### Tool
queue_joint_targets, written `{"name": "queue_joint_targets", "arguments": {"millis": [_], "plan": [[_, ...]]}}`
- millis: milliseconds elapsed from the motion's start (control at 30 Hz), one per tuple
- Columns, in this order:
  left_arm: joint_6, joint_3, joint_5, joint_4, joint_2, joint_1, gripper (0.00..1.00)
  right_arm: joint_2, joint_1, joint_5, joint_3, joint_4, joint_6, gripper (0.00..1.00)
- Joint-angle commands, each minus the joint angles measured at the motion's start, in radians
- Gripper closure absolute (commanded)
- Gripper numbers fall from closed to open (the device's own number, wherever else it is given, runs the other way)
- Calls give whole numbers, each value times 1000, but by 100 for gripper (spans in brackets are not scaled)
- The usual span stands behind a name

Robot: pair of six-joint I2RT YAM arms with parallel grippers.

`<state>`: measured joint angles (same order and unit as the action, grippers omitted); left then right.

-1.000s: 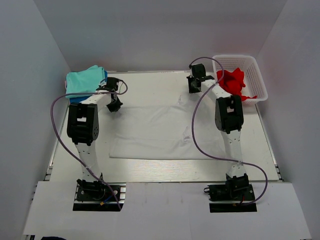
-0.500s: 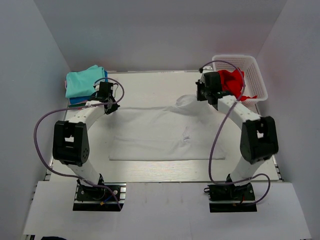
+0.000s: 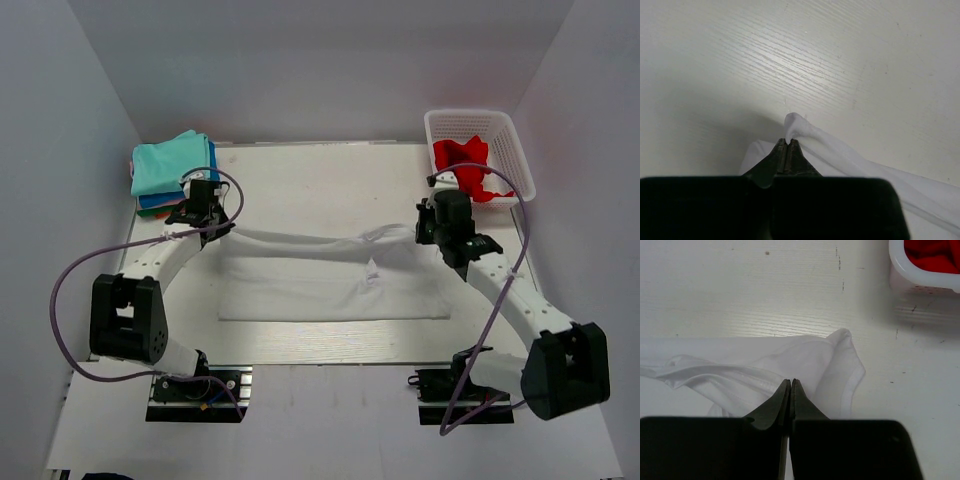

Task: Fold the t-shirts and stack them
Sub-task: Fold the other side of the tshirt into a rectangle

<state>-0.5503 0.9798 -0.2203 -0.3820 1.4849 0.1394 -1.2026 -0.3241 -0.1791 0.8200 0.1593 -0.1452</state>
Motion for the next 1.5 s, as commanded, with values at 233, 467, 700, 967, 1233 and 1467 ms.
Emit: {"name": "queue_joint_targets", "arguments": {"millis": [233, 467, 700, 967, 1233, 1467], "plan": [[-28, -124, 10, 69, -127, 2, 100, 136, -20, -26, -134, 54, -71, 100], [-105, -214, 19, 51, -169, 2, 98, 170, -30, 4, -238, 89, -215, 97], [-387, -204, -195, -377, -189, -1, 19, 279, -29, 73, -380, 281, -395, 40], [-349, -107, -72, -384, -225, 9, 0, 338, -30, 104, -257, 208, -338, 10], [-255, -79, 195, -114, -134, 9, 0, 146, -30, 276, -249, -10, -369, 10], [-246, -99, 295, 35, 75, 51, 0, -26, -27, 247, -245, 2, -413, 10]]}}
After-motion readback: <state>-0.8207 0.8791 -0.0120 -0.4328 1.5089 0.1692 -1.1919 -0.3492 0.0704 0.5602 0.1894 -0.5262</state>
